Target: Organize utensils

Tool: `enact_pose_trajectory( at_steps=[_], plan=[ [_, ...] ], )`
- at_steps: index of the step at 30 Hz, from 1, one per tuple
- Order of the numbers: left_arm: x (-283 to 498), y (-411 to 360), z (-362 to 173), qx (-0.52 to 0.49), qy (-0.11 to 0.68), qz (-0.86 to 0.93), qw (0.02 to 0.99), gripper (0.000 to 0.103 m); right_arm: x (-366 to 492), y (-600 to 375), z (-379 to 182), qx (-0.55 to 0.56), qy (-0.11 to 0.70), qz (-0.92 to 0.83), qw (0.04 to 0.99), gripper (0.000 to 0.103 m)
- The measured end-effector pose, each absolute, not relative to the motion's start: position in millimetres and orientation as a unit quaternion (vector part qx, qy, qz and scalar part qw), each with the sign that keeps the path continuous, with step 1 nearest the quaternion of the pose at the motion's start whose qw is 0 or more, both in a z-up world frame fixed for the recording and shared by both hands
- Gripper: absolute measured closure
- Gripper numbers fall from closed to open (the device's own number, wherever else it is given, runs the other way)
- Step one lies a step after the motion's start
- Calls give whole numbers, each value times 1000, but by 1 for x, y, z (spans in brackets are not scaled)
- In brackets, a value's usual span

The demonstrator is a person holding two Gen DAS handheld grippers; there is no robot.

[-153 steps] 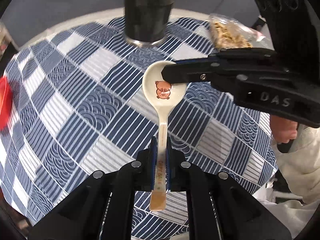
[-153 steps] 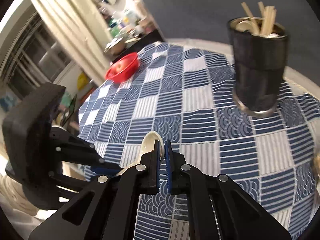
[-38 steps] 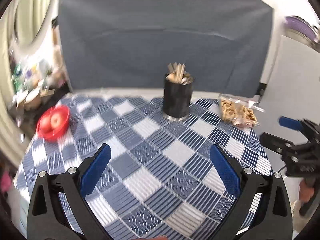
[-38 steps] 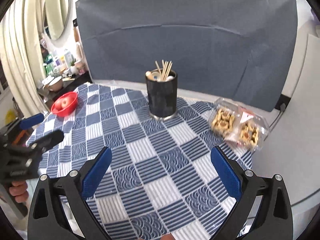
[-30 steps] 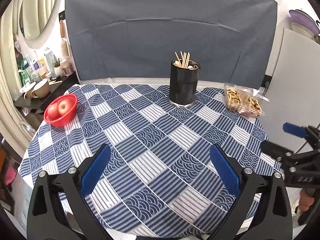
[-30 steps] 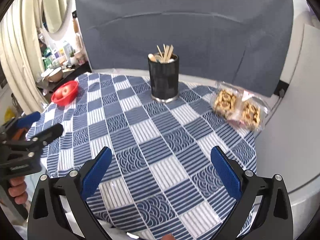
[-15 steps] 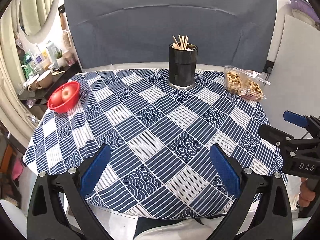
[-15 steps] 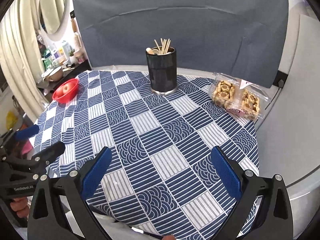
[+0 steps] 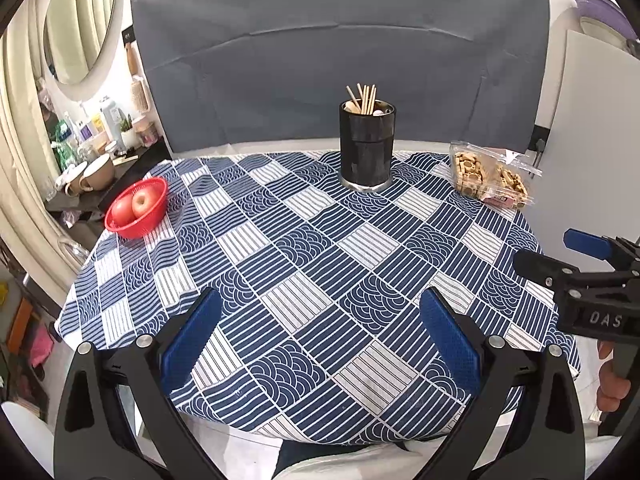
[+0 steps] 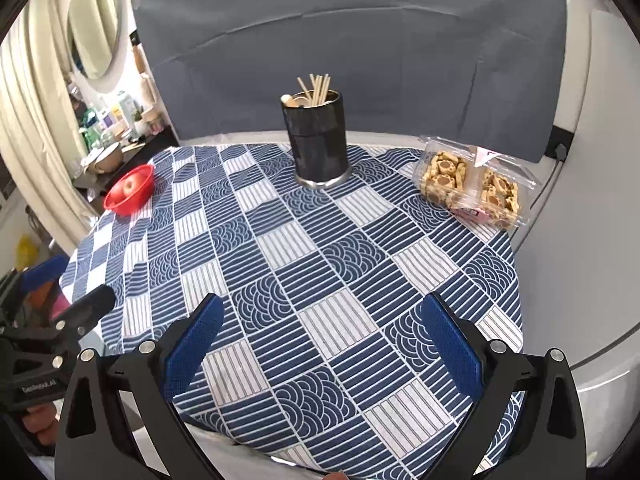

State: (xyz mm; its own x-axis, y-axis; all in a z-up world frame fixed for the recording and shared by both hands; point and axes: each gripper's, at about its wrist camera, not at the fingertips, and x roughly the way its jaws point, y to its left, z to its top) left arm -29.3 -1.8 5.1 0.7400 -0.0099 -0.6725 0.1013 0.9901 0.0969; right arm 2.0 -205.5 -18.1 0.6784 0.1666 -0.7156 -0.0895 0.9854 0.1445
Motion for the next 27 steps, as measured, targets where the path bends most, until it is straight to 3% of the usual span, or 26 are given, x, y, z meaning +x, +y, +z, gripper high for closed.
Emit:
enact_pose_trajectory(
  at_steps=[27],
  plan=[
    [-25,23,-1,21,386,-14,922,6,0,-170,-17,-19,391,87,916,8]
  ],
)
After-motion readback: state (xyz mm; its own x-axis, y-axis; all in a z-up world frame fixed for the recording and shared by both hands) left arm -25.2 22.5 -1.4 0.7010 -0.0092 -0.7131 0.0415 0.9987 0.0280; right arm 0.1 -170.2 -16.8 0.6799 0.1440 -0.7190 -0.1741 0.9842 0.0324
